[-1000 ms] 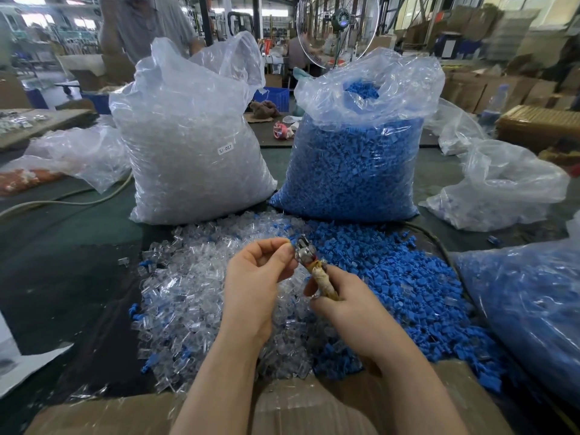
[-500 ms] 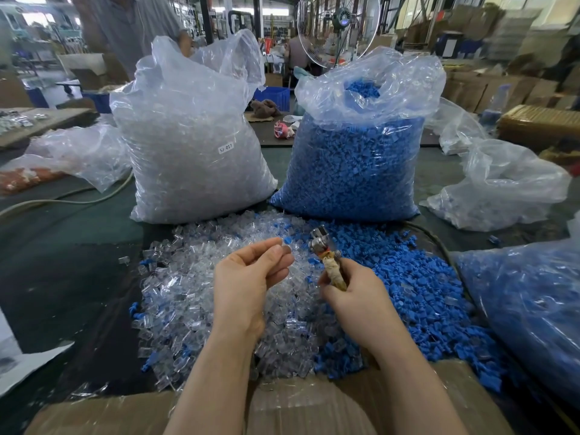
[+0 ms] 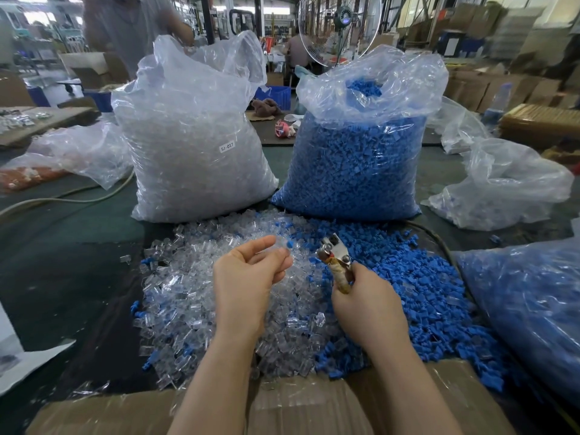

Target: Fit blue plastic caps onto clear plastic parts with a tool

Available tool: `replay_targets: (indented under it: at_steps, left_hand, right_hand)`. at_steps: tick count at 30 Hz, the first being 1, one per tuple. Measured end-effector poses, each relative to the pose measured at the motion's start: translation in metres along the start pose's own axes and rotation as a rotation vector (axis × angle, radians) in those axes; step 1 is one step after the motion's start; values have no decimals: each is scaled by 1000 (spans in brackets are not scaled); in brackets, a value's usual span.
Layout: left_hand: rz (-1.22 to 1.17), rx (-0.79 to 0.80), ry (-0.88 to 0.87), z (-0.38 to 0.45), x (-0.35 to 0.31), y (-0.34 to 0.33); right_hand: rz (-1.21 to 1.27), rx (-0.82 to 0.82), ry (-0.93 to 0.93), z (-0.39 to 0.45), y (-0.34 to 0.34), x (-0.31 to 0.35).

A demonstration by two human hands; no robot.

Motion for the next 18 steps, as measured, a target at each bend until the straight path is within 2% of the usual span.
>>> replay_targets:
  at_steps: [4,6,9,12,18]
  left_hand:
    - [128,-21,-76,-3,-4,-1]
    - [170,1,-68,-5,-7,-3]
    - [217,71,-28,-9,-11,-9]
    - [227,152,6,-14,-14,-14]
    - [159,286,70,-18,-17,-17]
  right_hand:
    - [47,-58,9,-1,3,2]
    - [148,-110,53,0,6,6]
    - [548,-188,107,1,12,16]
    - [885,-150,144,-1,15,26]
    - [977,-120,158,-3,13,27]
Point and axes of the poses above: each hand's wrist, its own z-axis towards the middle knuckle, its own y-axis out of the back of the hand, x = y × z, the point moved 4 cm from there along z, towards the middle knuckle, and after that the axes turned 15 degrees about y, right-handed, at the moved point
